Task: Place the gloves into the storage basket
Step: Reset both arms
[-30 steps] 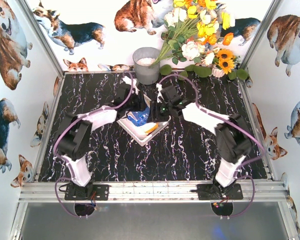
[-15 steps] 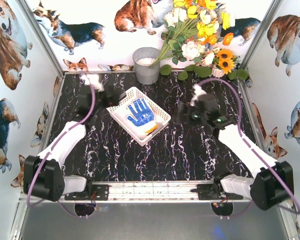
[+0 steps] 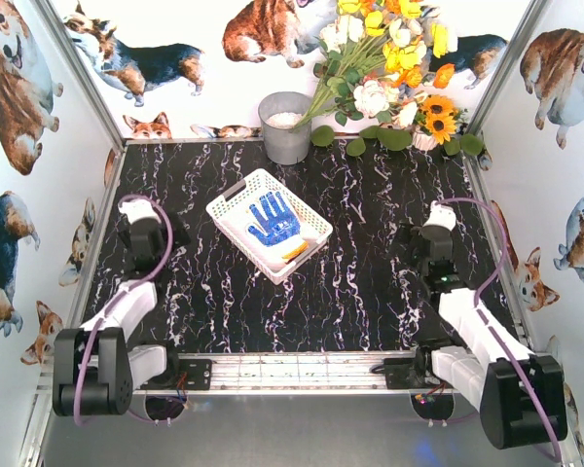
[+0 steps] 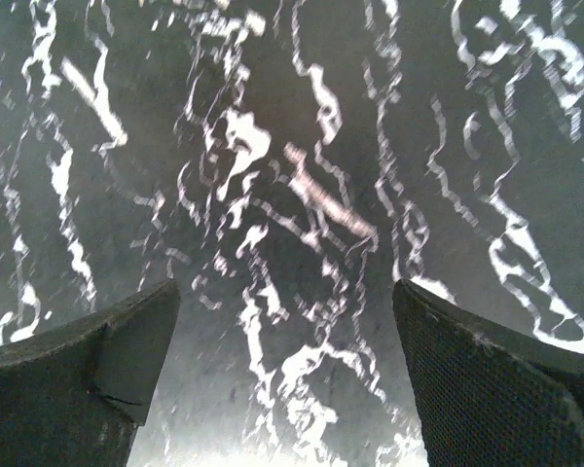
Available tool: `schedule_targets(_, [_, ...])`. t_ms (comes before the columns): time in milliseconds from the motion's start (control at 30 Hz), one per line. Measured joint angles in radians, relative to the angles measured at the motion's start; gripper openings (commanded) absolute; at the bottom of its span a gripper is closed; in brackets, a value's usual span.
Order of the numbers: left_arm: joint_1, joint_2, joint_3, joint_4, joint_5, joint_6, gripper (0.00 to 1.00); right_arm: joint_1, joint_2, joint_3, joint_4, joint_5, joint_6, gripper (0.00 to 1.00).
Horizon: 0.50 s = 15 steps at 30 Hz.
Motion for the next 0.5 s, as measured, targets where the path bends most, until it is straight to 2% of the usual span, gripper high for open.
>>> schedule_targets(100, [0.0,0.039,-0.097,0.199,-0.032,0.048,1.0,0.0,0.027,-0.06,0.18,0.074,-0.07,1.0])
schedule_targets(267, [0.0,0.185,-0.212,0.489,-0.027,0.14,0.99,-0.002,0.209,-0.201,0.563,0.101,-0.196,1.0])
schedule_targets(433, [-0.003,0.341,-0.212,0.747,0.045,0.226,1.0,-0.006,0.452,-0.182,0.778,0.021,-0.277,1.0])
schedule_targets(500, [-0.005,0.405,-0.192,0.769,0.065,0.247,1.0,-0.008,0.512,-0.161,0.803,-0.008,-0.289,1.0])
